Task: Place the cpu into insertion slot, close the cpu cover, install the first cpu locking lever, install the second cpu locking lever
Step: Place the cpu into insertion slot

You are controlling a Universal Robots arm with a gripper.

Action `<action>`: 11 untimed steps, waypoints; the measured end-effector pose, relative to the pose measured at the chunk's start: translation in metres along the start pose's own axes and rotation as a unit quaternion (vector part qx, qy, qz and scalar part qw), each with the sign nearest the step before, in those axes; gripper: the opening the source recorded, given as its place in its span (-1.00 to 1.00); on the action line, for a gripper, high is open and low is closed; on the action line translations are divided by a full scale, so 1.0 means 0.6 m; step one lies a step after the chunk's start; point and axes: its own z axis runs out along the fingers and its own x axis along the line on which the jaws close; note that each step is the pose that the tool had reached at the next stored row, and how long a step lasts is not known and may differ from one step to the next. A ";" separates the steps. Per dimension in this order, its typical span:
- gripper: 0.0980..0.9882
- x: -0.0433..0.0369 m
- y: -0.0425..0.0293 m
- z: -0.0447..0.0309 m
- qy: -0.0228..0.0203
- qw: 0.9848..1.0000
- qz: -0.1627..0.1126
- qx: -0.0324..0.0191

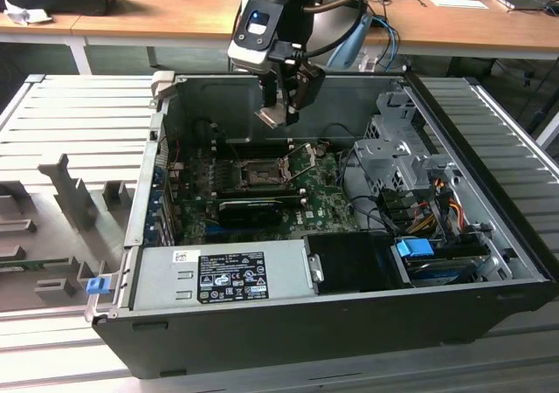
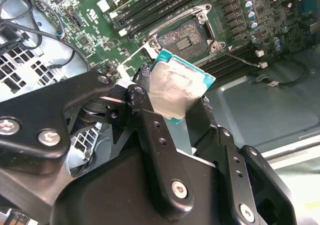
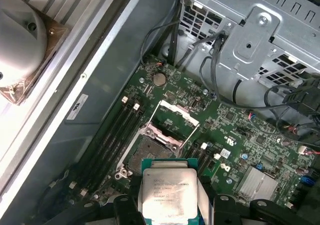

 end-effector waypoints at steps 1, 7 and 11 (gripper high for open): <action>-0.04 0.000 0.000 0.000 0.000 1.000 0.001 0.000; -0.04 0.000 0.000 0.001 -0.001 1.000 0.007 0.000; -0.04 0.000 0.000 0.001 -0.001 1.000 0.011 0.000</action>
